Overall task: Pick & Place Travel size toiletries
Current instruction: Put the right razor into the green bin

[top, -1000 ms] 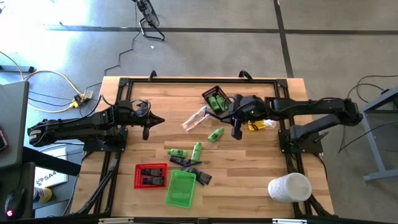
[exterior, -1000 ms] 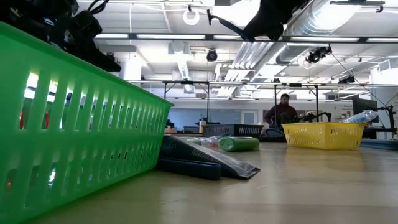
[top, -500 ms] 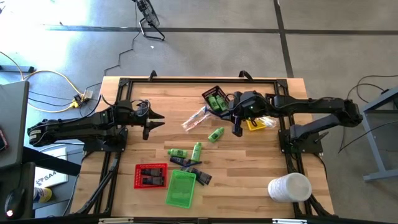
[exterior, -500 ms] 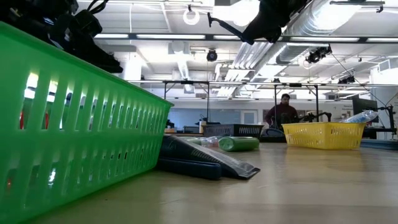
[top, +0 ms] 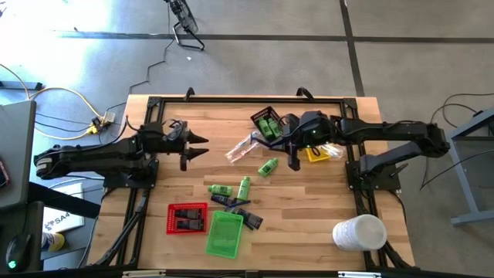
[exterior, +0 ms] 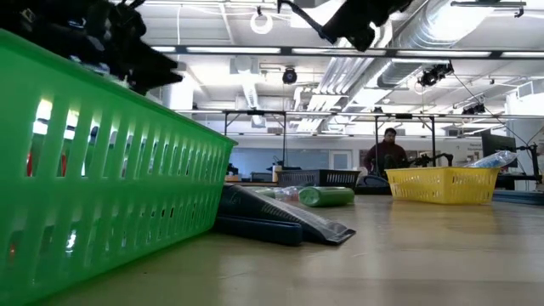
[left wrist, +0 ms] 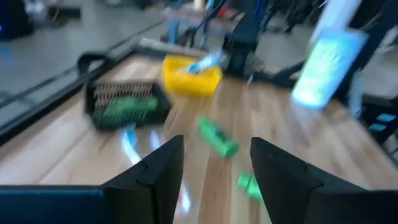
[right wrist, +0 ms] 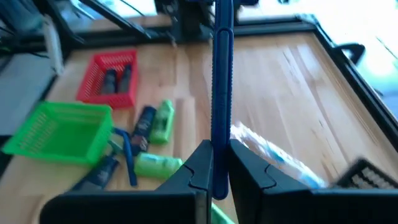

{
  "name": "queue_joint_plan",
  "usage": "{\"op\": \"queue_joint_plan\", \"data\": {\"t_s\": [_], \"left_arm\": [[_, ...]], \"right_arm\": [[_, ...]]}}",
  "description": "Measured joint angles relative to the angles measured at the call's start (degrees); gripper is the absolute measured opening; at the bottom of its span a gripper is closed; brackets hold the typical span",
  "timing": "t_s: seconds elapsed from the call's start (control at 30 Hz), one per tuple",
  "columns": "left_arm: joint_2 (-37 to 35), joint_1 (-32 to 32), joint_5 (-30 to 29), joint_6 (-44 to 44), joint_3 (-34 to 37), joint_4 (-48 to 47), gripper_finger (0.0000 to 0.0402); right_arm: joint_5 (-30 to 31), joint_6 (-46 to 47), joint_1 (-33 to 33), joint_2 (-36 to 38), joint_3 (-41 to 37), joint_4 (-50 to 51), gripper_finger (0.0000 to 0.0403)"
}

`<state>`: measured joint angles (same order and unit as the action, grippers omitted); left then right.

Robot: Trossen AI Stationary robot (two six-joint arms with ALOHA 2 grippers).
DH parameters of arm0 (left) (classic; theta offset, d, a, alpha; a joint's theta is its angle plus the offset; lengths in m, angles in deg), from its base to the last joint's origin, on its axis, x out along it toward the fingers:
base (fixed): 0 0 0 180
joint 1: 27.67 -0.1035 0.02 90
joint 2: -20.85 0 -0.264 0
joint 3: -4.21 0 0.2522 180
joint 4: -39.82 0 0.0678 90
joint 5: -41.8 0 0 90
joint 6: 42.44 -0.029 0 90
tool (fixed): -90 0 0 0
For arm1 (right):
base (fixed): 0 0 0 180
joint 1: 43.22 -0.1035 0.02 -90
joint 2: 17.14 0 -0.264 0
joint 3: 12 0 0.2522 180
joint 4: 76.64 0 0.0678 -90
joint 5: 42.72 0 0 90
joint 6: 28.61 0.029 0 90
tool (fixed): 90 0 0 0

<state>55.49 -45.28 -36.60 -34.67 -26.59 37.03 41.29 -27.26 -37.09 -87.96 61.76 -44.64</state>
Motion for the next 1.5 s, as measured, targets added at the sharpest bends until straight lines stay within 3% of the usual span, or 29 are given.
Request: {"op": "queue_joint_plan", "data": {"t_s": [0.37, 0.6, 0.93, 1.1, 1.5], "left_arm": [[20.12, 0.0, 9.26, 2.05, 0.0, 35.1, 0.0181], [27.12, 2.98, 10.63, 3.1, -0.03, 47.33, 0.0181], [27.52, 11.93, -2.45, -1.95, -2.63, 46.83, 0.0181], [27.54, 14.85, -7.07, -2.39, -5.49, 40.49, 0.0181], [27.54, 21.31, -14.28, -7.55, -8.33, 38.14, 0.0181]], "right_arm": [[-1.8, -0.1, -0.26, -5.59, 0.04, -14.05, 0.0025], [-0.41, 0.34, -2.12, -13.02, 0.04, -27.25, 0.0025], [7.31, 0.22, -6.9, -19.89, -0.02, -37.21, 0.0025], [13.03, -0.13, -9.31, -19.83, -0.04, -37.89, 0.0025], [14.06, -0.15, -10.98, -19.79, -0.02, -39.2, 0.0025]]}}
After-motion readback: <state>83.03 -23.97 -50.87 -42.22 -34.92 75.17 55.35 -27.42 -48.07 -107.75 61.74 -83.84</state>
